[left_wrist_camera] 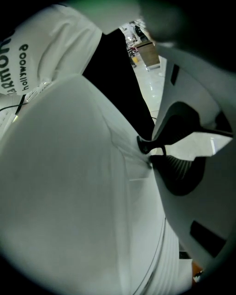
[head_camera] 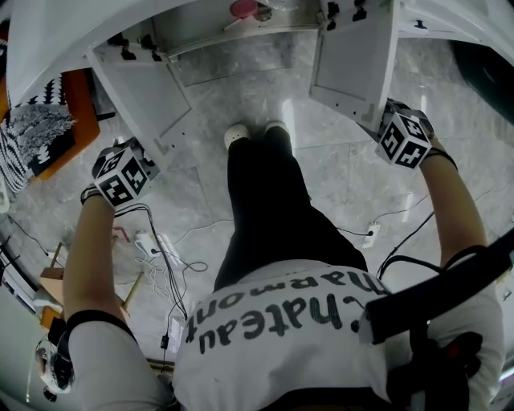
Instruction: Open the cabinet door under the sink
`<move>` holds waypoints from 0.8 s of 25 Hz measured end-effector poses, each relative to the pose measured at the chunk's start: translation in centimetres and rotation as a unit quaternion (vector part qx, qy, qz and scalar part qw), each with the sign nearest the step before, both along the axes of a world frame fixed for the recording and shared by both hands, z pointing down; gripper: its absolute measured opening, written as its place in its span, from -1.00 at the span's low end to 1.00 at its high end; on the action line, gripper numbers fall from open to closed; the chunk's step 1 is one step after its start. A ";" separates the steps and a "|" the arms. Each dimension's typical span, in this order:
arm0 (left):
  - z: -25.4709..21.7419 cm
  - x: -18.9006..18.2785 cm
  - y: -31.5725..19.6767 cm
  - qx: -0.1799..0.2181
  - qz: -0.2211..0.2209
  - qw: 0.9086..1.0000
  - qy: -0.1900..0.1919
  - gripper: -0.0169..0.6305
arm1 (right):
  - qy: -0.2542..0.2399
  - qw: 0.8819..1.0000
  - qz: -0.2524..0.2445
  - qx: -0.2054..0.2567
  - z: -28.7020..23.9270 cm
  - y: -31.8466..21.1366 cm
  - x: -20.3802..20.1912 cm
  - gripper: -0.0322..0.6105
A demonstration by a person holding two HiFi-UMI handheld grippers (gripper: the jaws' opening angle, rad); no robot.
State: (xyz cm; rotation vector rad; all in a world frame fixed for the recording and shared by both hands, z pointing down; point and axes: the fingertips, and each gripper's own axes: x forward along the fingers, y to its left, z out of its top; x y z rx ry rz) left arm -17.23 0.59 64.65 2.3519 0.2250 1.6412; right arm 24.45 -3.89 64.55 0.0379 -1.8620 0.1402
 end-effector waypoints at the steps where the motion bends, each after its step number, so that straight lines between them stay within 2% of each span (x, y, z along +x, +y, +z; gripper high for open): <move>1: 0.0 -0.2 0.1 0.000 0.000 1.000 -0.003 -0.81 | 0.000 1.000 0.001 0.001 0.0 0.0 0.1 -0.73; 12: 0.2 -4.4 0.6 0.003 0.014 0.999 -0.045 -0.81 | 0.006 1.000 -0.006 0.009 0.0 0.1 3.1 -0.73; 20: 0.3 -5.7 0.5 0.000 0.011 0.999 -0.053 -0.81 | 0.010 1.000 -0.017 0.007 0.0 0.1 4.9 -0.73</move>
